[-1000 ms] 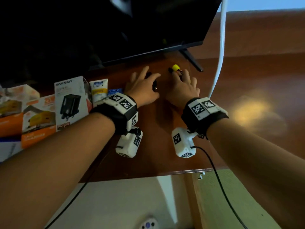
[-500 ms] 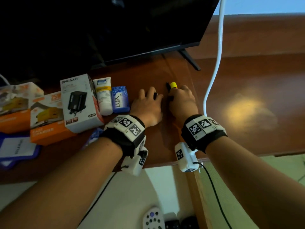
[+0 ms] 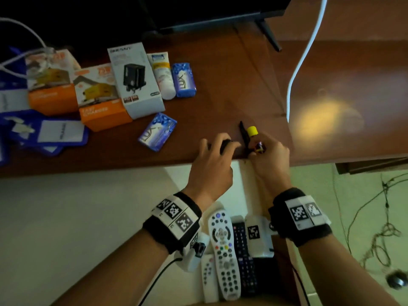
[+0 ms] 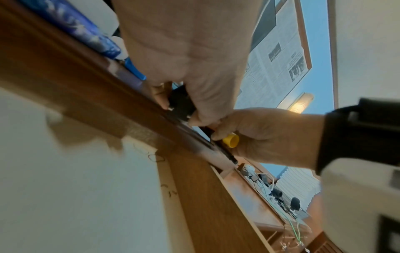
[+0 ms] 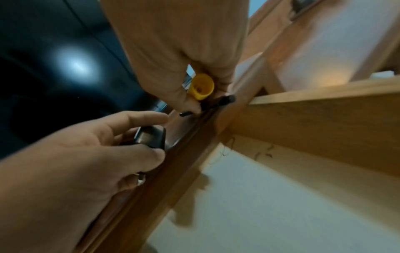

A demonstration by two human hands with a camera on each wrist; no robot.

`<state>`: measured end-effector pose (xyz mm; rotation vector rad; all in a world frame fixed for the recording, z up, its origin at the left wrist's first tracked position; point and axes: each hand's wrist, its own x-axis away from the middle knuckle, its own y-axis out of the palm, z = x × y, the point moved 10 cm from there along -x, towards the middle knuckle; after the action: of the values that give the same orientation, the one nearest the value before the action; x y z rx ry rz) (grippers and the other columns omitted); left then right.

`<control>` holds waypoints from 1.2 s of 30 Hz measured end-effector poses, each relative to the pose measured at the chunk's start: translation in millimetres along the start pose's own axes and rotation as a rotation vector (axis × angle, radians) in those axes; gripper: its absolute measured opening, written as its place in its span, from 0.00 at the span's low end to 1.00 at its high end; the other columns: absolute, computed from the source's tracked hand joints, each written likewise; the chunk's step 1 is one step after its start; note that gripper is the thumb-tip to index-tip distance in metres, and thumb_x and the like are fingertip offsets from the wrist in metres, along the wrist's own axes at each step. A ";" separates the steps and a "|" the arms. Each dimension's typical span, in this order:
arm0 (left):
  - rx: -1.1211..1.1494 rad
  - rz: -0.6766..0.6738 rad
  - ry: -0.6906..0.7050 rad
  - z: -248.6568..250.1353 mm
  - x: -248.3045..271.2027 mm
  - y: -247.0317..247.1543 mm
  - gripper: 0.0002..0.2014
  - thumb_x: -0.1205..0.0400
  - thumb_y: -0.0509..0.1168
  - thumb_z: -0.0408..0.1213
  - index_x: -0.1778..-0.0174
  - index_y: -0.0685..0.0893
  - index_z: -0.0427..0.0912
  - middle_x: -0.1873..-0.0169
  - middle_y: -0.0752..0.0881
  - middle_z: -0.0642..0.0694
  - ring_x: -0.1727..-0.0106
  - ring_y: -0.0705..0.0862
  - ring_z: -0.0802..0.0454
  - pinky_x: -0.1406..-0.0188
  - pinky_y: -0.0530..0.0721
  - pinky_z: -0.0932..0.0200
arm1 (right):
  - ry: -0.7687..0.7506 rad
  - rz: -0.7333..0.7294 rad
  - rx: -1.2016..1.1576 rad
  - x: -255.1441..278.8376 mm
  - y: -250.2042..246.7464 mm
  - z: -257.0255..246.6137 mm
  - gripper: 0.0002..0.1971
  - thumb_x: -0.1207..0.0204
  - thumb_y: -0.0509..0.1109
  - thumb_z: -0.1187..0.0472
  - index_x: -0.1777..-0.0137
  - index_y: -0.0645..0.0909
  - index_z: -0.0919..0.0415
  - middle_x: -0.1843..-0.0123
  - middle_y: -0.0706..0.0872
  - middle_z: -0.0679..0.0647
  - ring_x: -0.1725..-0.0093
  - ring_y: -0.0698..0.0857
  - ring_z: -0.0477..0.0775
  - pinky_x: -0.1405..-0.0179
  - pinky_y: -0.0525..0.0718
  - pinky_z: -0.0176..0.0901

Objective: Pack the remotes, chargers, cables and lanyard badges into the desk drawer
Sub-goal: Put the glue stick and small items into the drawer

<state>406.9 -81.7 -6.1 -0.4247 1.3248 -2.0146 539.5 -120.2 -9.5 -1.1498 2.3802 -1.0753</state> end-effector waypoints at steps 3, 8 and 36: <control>0.081 0.051 0.071 5.5 30.3 5.2 0.21 0.25 0.62 0.28 0.37 0.79 0.46 0.36 0.76 0.43 0.50 0.73 0.39 0.49 0.76 0.50 | 0.077 0.021 -0.167 42.4 5.6 26.8 0.15 0.39 0.69 0.76 0.66 0.79 0.52 0.68 0.80 0.52 0.72 0.73 0.49 0.75 0.70 0.31; 0.232 -0.106 -0.016 -10.1 64.4 55.5 0.20 0.23 0.63 0.30 0.35 0.78 0.47 0.34 0.73 0.46 0.41 0.72 0.40 0.46 0.82 0.49 | 0.198 -0.024 -0.411 97.5 18.3 64.4 0.14 0.38 0.66 0.81 0.66 0.77 0.59 0.71 0.76 0.55 0.74 0.70 0.49 0.76 0.68 0.38; 0.201 -0.353 -0.363 -59.0 40.0 137.7 0.32 0.22 0.69 0.40 0.22 0.66 0.48 0.28 0.65 0.39 0.31 0.70 0.34 0.38 0.78 0.42 | 0.152 -0.237 0.409 74.9 92.6 89.9 0.27 0.31 0.63 0.70 0.30 0.76 0.56 0.28 0.65 0.65 0.31 0.65 0.71 0.36 0.71 0.62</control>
<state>392.5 -104.1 -158.9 -0.9315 0.8599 -2.1924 488.5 -185.2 -133.7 -1.2495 2.0200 -1.6866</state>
